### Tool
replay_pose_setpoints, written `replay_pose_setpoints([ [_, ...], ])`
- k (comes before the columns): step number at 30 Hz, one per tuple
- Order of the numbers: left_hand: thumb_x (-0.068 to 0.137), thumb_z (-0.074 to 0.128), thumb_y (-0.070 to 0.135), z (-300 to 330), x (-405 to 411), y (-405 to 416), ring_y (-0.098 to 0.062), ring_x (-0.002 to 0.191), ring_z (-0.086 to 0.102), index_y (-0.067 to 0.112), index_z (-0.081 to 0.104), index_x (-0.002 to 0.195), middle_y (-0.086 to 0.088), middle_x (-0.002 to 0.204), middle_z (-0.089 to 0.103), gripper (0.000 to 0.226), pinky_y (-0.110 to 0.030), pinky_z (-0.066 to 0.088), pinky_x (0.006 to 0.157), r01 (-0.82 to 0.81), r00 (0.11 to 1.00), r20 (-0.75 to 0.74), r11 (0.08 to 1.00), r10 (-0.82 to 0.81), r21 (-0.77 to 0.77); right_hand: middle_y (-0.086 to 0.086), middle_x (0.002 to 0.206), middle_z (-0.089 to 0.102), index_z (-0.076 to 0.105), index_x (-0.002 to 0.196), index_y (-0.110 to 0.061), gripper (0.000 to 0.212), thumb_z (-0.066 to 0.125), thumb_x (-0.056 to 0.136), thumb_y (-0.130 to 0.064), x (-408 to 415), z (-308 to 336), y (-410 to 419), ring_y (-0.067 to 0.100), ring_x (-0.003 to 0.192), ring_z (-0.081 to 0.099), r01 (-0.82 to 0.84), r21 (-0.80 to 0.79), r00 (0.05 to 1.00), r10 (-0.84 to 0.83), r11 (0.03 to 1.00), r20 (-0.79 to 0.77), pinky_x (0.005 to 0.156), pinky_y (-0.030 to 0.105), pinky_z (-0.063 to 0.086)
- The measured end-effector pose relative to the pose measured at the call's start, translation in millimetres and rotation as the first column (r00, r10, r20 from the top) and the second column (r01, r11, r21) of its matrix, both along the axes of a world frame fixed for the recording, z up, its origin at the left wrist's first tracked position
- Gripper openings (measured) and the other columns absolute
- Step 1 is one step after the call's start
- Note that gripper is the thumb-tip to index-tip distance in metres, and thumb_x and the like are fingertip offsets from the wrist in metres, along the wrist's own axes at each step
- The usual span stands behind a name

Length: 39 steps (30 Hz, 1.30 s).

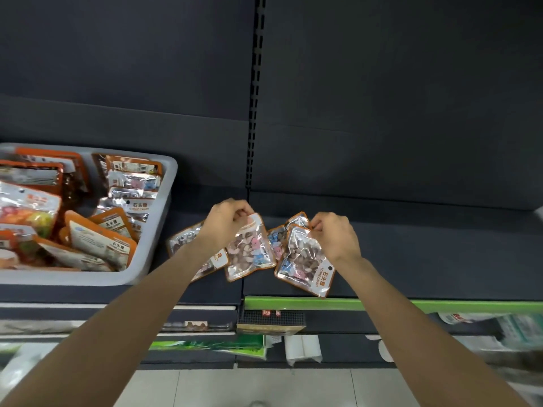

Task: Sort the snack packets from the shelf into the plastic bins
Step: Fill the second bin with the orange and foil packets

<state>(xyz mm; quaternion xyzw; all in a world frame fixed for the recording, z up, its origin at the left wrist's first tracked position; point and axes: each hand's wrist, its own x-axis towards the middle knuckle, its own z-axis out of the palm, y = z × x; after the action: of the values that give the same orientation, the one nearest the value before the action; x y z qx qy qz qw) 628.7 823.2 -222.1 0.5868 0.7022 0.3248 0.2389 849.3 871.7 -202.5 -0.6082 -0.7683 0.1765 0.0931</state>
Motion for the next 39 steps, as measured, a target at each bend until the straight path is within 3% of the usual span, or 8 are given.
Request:
replay_pose_setpoints([
  [6,0.086,0.065,0.006,39.8,3.5,-15.3,-0.014,0.079,0.059,0.014,0.069,0.086,-0.002,0.089,0.062,0.009,-0.002,0.039,0.069,0.013,0.999,0.042,0.989,-0.019,0.148,0.005,0.095,0.064,0.065,0.095,-0.015,0.01,0.058,0.09,-0.009,-3.0,13.1,-5.9,0.025,0.085,0.063,-0.01,0.096,0.996,0.002,0.995,0.089,0.064,0.03,0.044],
  [10,0.088,0.063,0.006,65.6,-4.4,-23.5,-0.013,0.079,0.059,0.013,0.069,0.089,-0.002,0.09,0.062,0.009,-0.002,0.039,0.07,-0.037,0.999,0.009,0.972,0.035,0.234,-0.002,0.087,0.069,0.07,0.086,-0.024,0.012,0.06,0.089,-0.017,-15.3,36.1,-10.5,0.018,0.081,0.064,-0.042,0.04,0.994,0.046,0.998,-0.1,0.061,0.028,0.046],
  [20,0.087,0.059,-0.001,130.4,-103.5,-67.1,-0.013,0.081,0.06,0.004,0.066,0.095,-0.004,0.088,0.067,0.012,-0.015,0.039,0.073,-0.22,0.963,-0.066,0.903,0.262,0.369,-0.001,0.087,0.068,0.067,0.087,-0.019,0.006,0.064,0.088,-0.014,-107.7,90.3,-32.7,0.018,0.078,0.063,-0.06,0.303,0.911,0.177,0.951,-0.374,0.068,0.035,0.052],
  [25,0.09,0.059,0.005,133.0,-181.2,-86.5,-0.021,0.09,0.063,0.004,0.066,0.101,-0.01,0.101,0.069,0.013,-0.022,0.043,0.078,-0.261,0.93,-0.168,0.908,0.328,0.327,-0.002,0.088,0.066,0.063,0.089,-0.016,0.008,0.06,0.089,-0.009,-176.3,96.2,-55.2,0.014,0.075,0.059,-0.096,0.387,0.885,0.256,0.917,-0.388,0.062,0.03,0.047],
  [28,0.092,0.057,0.008,122.7,-220.0,-89.2,-0.016,0.081,0.056,0.006,0.064,0.102,-0.01,0.102,0.067,0.013,-0.022,0.039,0.072,-0.257,0.931,-0.195,0.933,0.309,0.252,-0.002,0.086,0.066,0.062,0.089,-0.015,0.007,0.059,0.09,-0.009,-210.7,92.5,-66.5,0.015,0.075,0.061,-0.062,0.409,0.883,0.241,0.91,-0.402,0.06,0.031,0.046],
  [32,0.093,0.055,0.008,98.5,-252.0,-84.1,-0.009,0.083,0.051,0.006,0.064,0.101,-0.008,0.102,0.067,0.012,-0.019,0.036,0.072,-0.223,0.957,-0.149,0.959,0.25,0.173,-0.002,0.085,0.067,0.062,0.091,-0.013,0.006,0.057,0.092,-0.01,-245.4,88.5,-78.3,0.016,0.075,0.062,0.001,0.397,0.867,0.197,0.918,-0.458,0.063,0.035,0.049],
  [36,0.091,0.059,0.008,77.6,-265.2,-73.3,-0.017,0.09,0.061,0.009,0.064,0.096,-0.004,0.096,0.067,0.008,-0.022,0.042,0.075,-0.129,0.991,-0.013,0.987,0.131,0.092,0.003,0.083,0.065,0.056,0.092,-0.007,0.002,0.054,0.093,-0.008,-268.3,80.6,-84.0,0.02,0.073,0.062,0.075,0.37,0.833,0.146,0.926,-0.534,0.062,0.04,0.051],
  [39,0.092,0.056,0.009,70.1,-269.4,-64.2,-0.023,0.103,0.061,0.012,0.063,0.1,-0.008,0.109,0.066,0.011,-0.03,0.047,0.087,-0.054,0.997,-0.056,0.998,0.053,-0.016,0.006,0.082,0.065,0.053,0.094,-0.006,0.001,0.052,0.095,-0.007,-279.7,73.0,-85.6,0.022,0.072,0.062,0.118,0.319,0.818,0.09,0.94,-0.569,0.062,0.041,0.05],
])
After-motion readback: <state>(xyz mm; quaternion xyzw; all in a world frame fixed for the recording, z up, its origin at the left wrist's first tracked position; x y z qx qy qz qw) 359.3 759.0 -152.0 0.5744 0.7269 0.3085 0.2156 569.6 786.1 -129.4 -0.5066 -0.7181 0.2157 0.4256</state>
